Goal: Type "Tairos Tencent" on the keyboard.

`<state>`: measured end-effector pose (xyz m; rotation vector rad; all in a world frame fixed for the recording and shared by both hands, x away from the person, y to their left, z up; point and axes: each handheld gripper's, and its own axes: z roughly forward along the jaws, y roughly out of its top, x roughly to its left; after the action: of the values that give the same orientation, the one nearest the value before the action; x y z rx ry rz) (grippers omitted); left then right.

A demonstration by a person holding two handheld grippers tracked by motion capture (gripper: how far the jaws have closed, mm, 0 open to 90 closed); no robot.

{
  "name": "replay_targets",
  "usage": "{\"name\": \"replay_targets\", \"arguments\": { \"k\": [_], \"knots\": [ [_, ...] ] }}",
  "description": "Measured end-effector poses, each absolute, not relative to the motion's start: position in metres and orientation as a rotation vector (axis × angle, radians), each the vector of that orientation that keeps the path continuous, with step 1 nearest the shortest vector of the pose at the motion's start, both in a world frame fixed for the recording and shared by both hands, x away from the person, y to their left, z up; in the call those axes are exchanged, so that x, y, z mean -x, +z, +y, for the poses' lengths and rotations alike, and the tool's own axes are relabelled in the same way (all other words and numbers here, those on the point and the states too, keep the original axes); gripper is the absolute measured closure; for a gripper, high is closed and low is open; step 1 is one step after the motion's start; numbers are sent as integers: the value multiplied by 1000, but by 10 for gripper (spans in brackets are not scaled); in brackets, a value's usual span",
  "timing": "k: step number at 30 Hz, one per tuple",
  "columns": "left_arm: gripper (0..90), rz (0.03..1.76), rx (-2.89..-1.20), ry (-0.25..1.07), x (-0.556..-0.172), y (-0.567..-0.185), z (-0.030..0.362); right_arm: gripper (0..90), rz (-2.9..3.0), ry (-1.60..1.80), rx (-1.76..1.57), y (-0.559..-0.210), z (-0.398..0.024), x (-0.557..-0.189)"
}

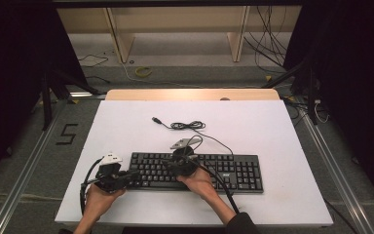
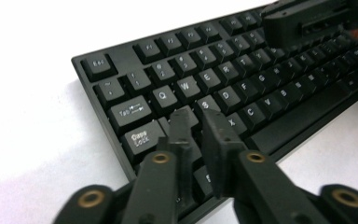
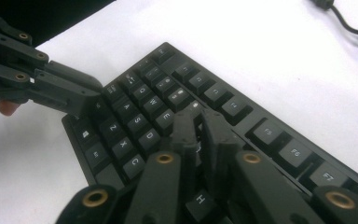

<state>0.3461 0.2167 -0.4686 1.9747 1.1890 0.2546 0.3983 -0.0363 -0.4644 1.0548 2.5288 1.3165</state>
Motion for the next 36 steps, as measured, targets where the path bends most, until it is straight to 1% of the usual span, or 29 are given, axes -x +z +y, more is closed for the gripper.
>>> {"name": "replay_targets", "arguments": {
  "k": [3,6,10,14,21,30,36],
  "knots": [
    [751,1179,-1955,245,-346,-468,216,805,2526,1324,-1047,-463,-40,-397],
    [666,1172,-1947,241,-347,-466,215,764,2520,1342,-1044,-461,-44,-396],
    [583,1170,-1930,250,-347,-464,213,697,2513,1366,-1037,-458,-50,-393],
    [510,1161,-1918,245,-349,-464,211,622,2509,1380,-1038,-456,-56,-392],
    [402,1161,-1901,259,-351,-463,208,529,2490,1396,-1065,-454,-69,-389],
    [342,1161,-1885,262,-356,-461,206,466,2473,1406,-1071,-455,-83,-381],
    [343,1155,-1895,262,-361,-461,202,426,2475,1404,-1073,-456,-90,-377]
  ]
}}
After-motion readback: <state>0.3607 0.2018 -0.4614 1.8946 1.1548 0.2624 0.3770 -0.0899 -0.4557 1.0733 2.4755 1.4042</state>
